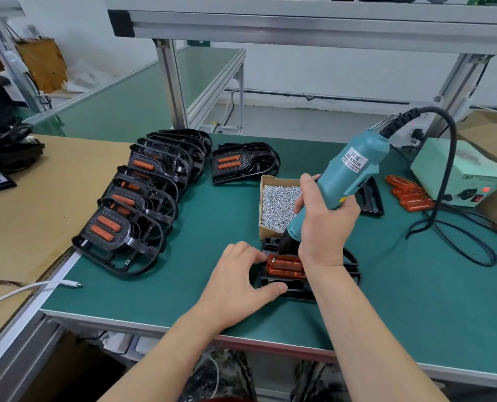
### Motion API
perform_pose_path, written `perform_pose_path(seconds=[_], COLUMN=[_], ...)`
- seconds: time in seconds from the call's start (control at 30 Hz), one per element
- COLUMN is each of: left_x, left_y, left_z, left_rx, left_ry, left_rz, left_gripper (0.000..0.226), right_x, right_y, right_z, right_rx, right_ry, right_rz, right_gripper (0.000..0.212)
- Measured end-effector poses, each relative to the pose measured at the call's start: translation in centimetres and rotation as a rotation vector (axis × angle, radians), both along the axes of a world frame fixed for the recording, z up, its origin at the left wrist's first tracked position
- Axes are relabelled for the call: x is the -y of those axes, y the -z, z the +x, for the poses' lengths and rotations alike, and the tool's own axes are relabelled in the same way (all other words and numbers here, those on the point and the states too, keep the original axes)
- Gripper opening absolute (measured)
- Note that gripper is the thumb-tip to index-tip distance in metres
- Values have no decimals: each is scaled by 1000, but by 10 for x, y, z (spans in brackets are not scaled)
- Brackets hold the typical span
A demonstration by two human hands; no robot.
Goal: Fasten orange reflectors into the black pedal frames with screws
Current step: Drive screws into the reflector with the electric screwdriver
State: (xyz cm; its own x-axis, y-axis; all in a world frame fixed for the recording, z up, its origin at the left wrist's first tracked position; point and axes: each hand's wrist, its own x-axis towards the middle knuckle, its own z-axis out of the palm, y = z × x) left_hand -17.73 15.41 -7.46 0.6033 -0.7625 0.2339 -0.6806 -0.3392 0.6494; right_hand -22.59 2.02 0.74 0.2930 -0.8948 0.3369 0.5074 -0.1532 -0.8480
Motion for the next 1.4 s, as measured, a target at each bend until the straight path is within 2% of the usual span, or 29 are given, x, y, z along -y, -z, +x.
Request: perform_pose_path(seconds=[0.2,0.4,0.6,0.8,0.97,1.17,1.3,1.4], left_x=[0,1,1,1,1,2,0,-1], left_y=[0,0,2,1,4,-1,-1,-1], left_z=[0,0,0,3,1,-1,-1,0], left_rx=[0,5,3,3,2,-4,16,21], left_ry=[4,3,3,15,15,24,33,30], left_rz=[3,-10,-19,-22,-13,1,7,-6], left_gripper=[60,58,57,56,57,57,49,49], right_x=[-2,-7,-8,-8,-8,-5,0,0], right_y=[0,-2,-1,0,6,7,7,4], right_z=[2,3,4,5,6,-1,-8,-14], right_rx=[10,6,-10,30,-35,-25,23,9], right_ry=[-15,-52,-26,-78,-77,-116,-137,-189], right_rz=[-14,-30,-36,-10,6,-39,-69,-123], right_gripper=[15,32,20,24,19,26,14,14])
